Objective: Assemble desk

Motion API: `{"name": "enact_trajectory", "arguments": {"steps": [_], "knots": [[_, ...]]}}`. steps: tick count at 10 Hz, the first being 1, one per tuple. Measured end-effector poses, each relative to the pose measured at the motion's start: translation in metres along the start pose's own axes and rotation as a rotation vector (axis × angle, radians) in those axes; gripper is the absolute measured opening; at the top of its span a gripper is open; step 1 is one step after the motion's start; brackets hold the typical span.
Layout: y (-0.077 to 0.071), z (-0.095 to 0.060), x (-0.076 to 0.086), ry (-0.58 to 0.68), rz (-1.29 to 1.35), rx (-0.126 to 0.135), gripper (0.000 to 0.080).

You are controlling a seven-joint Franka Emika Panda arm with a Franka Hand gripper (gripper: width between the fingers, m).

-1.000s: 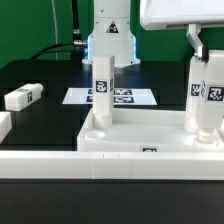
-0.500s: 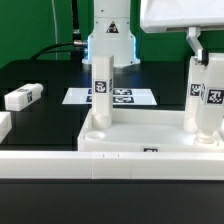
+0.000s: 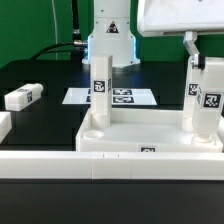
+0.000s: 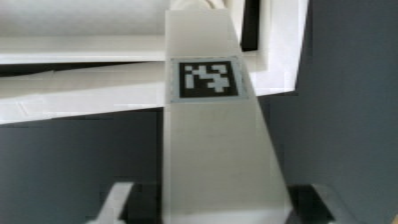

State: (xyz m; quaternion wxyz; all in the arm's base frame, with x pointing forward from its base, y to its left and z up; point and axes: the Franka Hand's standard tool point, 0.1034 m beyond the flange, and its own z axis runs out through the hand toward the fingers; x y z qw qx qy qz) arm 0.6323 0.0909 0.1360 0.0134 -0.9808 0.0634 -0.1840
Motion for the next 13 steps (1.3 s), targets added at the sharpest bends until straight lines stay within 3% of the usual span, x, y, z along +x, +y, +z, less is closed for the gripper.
{"name": "enact_trajectory", "arguments": {"steps": [7,9,13], "knots": [[0.0021,0.0025,0.0022,0.067,-0.002,0.001,0.0291],[0.0021,0.0025,0.0022,0.067,-0.002,0.001,0.0583],[0.0035,0.0028,0.0018,0.066,-0.002,0.000,0.0647]]}}
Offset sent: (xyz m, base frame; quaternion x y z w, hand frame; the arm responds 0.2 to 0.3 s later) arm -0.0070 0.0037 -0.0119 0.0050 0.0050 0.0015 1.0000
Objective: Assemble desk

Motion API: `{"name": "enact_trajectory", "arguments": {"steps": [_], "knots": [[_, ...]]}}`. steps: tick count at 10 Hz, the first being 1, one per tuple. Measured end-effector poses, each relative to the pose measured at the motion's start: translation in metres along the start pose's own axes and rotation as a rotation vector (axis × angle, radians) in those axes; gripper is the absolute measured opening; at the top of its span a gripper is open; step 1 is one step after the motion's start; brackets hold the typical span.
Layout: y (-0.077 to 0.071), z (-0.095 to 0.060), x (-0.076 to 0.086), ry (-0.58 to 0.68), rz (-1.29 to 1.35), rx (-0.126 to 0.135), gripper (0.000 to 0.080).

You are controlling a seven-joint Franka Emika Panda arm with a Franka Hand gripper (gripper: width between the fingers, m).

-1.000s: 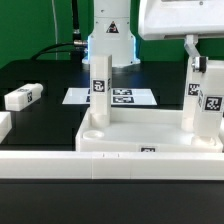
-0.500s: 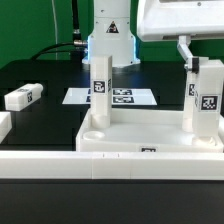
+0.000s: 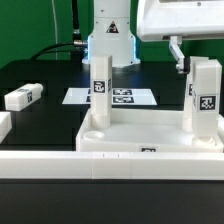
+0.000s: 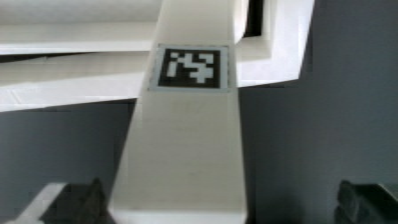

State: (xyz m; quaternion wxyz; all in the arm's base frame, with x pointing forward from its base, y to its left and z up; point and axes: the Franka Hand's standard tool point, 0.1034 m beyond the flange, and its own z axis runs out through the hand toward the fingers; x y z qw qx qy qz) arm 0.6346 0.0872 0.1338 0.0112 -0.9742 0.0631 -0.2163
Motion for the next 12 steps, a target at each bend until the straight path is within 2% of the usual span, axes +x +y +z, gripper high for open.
{"name": "enact_trajectory", "arguments": {"steps": [2,5,8,9,12], "knots": [[0.006,-0.003,0.004,0.003,-0.019,-0.003,0.0648],[0.010,-0.022,0.017,-0.009,-0.022,0.009,0.0648],[0.011,-0.017,0.009,-0.056,-0.023,0.003,0.0648],[0.012,-0.013,0.005,-0.119,-0.019,-0.002,0.0648],[0.014,-0.010,0.007,-0.289,-0.011,-0.013,0.0648]]}}
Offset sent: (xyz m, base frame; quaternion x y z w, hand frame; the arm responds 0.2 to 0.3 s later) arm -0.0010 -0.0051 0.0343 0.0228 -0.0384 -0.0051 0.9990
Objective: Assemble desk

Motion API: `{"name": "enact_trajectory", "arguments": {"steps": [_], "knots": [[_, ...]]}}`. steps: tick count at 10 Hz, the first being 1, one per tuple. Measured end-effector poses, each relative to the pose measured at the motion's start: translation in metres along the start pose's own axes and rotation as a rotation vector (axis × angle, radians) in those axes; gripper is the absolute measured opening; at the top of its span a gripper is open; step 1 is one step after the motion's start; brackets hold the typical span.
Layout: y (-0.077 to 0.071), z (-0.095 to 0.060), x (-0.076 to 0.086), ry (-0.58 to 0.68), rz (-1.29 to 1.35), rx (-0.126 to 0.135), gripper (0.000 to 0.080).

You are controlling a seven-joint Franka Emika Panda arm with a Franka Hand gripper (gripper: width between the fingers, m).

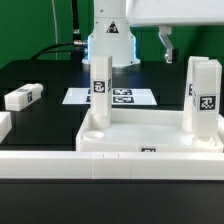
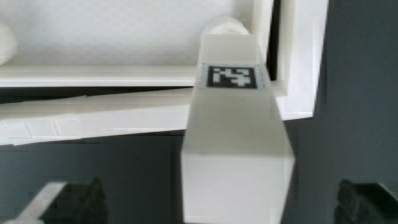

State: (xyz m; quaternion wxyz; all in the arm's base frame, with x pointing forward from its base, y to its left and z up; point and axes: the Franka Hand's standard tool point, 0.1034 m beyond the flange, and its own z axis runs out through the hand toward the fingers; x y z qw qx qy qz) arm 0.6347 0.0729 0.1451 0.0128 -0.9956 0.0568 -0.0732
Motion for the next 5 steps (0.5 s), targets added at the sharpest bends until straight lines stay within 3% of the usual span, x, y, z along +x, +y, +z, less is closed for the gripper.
{"name": "enact_trajectory", "arguments": {"steps": [2,5], "knots": [[-0.0015,0.0017,-0.0032,-0.153,0.000,-0.011,0.0648],[-0.0079,0.0109,-0.0002,-0.234,-0.010,-0.026,0.0648]]}}
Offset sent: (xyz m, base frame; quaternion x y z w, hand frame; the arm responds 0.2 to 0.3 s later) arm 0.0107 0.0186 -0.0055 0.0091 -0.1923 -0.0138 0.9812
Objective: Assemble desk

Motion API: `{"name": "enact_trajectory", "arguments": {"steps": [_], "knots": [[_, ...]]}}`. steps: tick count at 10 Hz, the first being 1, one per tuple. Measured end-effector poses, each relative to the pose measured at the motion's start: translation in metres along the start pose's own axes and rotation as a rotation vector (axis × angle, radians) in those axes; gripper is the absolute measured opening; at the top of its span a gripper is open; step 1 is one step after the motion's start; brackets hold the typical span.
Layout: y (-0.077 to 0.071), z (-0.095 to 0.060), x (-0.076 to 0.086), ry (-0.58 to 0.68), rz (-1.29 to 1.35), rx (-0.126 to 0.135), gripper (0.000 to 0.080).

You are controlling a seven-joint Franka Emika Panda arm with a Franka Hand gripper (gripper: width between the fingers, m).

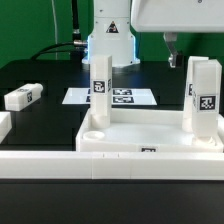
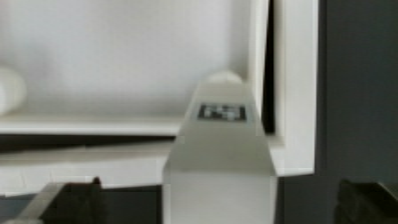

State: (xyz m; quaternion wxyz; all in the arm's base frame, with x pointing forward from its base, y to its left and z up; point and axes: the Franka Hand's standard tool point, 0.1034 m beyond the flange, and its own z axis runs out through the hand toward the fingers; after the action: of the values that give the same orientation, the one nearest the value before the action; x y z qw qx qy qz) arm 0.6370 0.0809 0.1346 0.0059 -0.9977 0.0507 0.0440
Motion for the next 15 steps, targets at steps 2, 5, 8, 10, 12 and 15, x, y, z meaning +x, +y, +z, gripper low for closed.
{"name": "enact_trajectory", "arguments": {"steps": [2,5,8,10,12,15], "knots": [[-0.002,0.003,0.001,0.014,-0.002,0.000,0.0648],[-0.001,0.004,0.002,0.019,-0.003,-0.002,0.0384],[0.000,0.004,0.003,0.019,-0.002,-0.002,0.0290],[0.000,0.004,0.003,0.019,0.028,-0.002,0.0290],[0.000,0.005,0.003,0.021,0.112,0.006,0.0290],[0.015,0.006,0.002,0.048,0.444,0.028,0.0290]]}}
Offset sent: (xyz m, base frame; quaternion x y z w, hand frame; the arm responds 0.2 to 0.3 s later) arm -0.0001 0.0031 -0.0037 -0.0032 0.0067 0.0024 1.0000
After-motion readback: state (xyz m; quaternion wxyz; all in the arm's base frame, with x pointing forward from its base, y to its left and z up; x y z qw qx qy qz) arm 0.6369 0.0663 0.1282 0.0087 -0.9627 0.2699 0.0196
